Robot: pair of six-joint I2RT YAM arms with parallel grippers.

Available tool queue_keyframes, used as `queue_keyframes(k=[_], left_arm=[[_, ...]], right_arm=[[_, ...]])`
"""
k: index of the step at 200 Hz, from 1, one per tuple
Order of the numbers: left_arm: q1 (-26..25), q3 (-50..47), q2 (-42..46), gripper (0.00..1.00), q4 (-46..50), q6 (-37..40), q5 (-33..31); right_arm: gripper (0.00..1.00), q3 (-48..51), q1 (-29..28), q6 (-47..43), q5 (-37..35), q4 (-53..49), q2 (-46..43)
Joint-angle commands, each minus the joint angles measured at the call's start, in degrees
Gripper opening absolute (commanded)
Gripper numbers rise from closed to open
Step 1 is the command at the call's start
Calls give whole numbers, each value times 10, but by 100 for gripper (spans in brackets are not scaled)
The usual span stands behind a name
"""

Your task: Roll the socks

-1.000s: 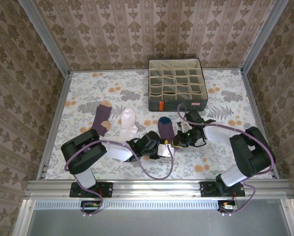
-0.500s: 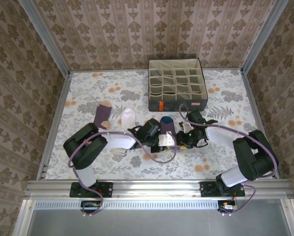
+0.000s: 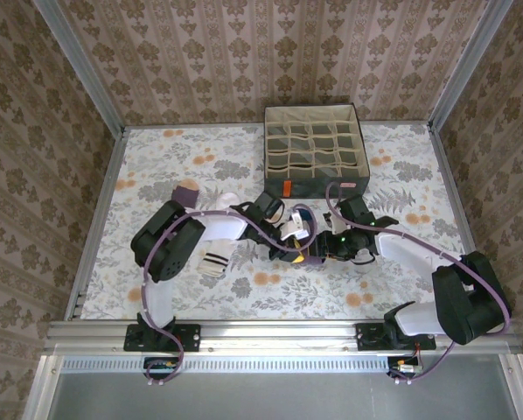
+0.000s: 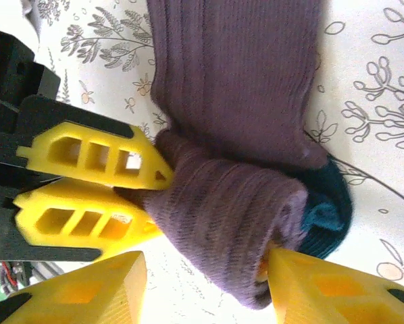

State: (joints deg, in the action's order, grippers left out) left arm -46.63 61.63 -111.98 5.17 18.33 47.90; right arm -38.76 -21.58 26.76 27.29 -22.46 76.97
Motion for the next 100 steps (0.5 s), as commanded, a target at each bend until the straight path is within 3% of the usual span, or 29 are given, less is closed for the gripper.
queue_keyframes(k=[1,69,100], left_arm=[[14,-24,-39,0,60,-62,45],[26,-22,-66,0,41,-91,58],[27,-34,-50,0,24,-83,36]], right_arm=[[51,7,1,-15,-16,16,1],[47,-2,-19,-7,17,67,79],[21,-7,-21,5,3,56,108]])
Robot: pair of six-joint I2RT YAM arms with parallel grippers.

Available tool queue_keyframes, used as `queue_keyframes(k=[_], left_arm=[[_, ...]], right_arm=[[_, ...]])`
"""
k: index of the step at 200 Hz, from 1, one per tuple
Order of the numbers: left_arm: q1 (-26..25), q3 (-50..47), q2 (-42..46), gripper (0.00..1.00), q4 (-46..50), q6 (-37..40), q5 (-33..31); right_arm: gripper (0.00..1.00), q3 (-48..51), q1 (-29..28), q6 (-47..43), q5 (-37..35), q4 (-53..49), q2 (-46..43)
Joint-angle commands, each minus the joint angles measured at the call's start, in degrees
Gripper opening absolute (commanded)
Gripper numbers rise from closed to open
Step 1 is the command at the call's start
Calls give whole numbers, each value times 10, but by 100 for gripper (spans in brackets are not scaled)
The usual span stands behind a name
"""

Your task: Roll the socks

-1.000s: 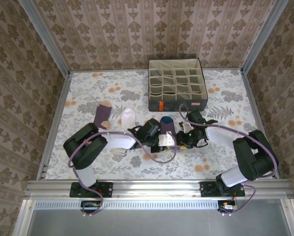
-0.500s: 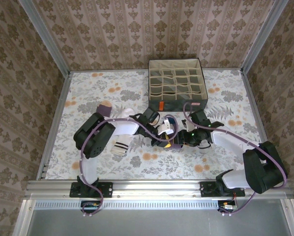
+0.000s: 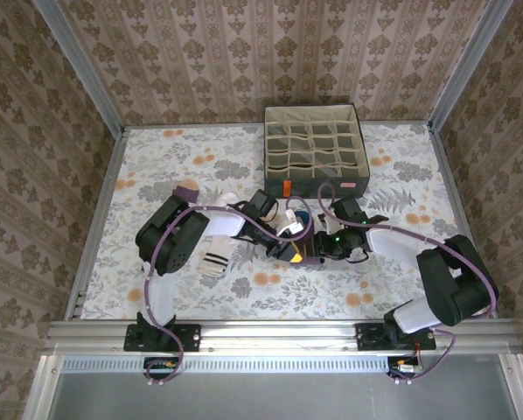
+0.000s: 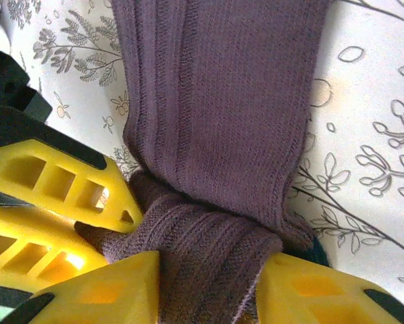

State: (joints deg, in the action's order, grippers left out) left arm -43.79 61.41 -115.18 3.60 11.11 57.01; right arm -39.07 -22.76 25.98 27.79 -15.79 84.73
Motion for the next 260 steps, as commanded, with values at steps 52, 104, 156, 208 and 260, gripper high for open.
queue_keyframes(k=[52,104,156,208,260], left_arm=[[-47,-132,145,14,-63,105,-197],[-127,-276,256,34,-307,236,-407],[-191,-238,207,42,-299,288,-525],[-215,-202,140,37,-255,262,-606],[-170,-209,152,0,-197,187,-430]], right_arm=[[8,-22,-8,17,-21,-59,66],[8,-35,-8,15,-16,-75,77],[8,-38,-8,14,-12,-84,82],[8,-34,-8,14,-9,-92,75],[22,2,-8,36,-3,-91,18]])
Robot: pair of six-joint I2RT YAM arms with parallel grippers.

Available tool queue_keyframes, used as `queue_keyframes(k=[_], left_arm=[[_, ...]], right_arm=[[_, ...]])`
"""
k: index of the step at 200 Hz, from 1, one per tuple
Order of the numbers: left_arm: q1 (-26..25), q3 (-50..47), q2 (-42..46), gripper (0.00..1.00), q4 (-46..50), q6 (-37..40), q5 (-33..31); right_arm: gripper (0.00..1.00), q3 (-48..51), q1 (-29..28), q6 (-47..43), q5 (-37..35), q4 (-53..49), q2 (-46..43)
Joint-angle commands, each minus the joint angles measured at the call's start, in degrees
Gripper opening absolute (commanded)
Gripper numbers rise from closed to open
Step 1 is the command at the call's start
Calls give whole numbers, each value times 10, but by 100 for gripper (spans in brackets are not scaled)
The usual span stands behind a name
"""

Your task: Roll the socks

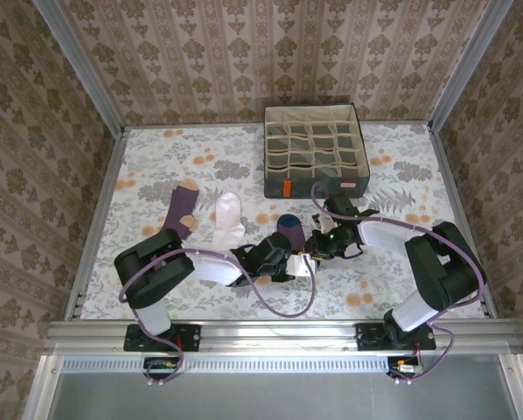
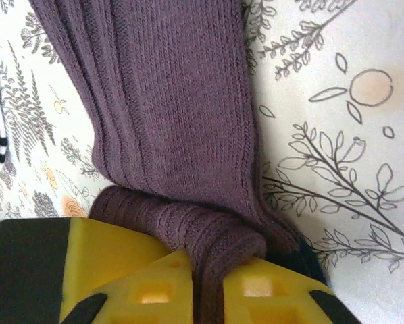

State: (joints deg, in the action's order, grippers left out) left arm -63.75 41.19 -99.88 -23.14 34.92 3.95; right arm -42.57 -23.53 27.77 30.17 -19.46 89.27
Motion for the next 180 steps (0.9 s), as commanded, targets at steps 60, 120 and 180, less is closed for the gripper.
queue_keyframes(k=[60,120,180], left_arm=[[127,-28,-34,0,47,-144,325],[189,-17,-104,0,-20,-253,476],[199,-6,-123,0,-12,-274,493]], right_arm=[[47,75,-41,64,-73,-55,-204],[51,65,-38,1,-89,-11,-185],[51,32,-41,-42,-28,45,-108]])
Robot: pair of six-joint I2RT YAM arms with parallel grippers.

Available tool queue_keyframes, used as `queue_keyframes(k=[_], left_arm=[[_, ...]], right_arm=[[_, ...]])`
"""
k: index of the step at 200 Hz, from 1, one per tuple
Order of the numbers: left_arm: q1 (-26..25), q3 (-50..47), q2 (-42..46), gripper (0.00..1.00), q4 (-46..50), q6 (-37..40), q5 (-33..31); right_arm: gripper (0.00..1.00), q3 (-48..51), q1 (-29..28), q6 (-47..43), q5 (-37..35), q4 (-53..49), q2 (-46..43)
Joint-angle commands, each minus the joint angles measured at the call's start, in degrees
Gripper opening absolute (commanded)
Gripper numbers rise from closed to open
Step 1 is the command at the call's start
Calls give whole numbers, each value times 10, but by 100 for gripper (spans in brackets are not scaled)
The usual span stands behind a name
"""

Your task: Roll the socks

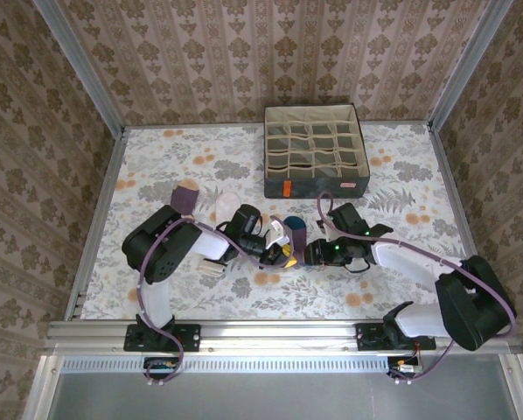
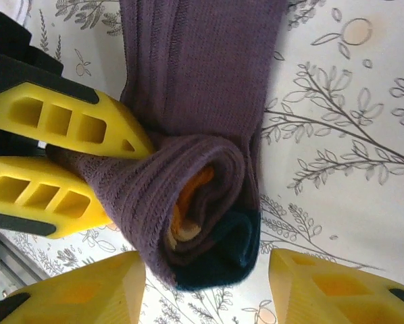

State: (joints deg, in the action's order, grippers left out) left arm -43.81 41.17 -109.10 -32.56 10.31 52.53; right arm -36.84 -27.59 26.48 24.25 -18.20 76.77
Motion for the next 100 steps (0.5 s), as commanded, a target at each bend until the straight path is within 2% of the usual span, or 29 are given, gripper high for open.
queue_keyframes(k=[1,40,63,90,100], left_arm=[[0,-6,-30,0,83,-27,7],[0,15,-38,0,118,-18,9],[0,28,-39,0,143,-4,6],[0,41,-32,0,173,24,-19],[0,43,-24,5,173,33,-34]], right_arm=[[51,-26,0,-30,32,33,18],[48,-40,-4,-34,49,47,68],[37,-49,-5,-32,45,35,105],[19,-51,-4,-16,22,12,139],[14,-51,-3,-7,12,1,149]])
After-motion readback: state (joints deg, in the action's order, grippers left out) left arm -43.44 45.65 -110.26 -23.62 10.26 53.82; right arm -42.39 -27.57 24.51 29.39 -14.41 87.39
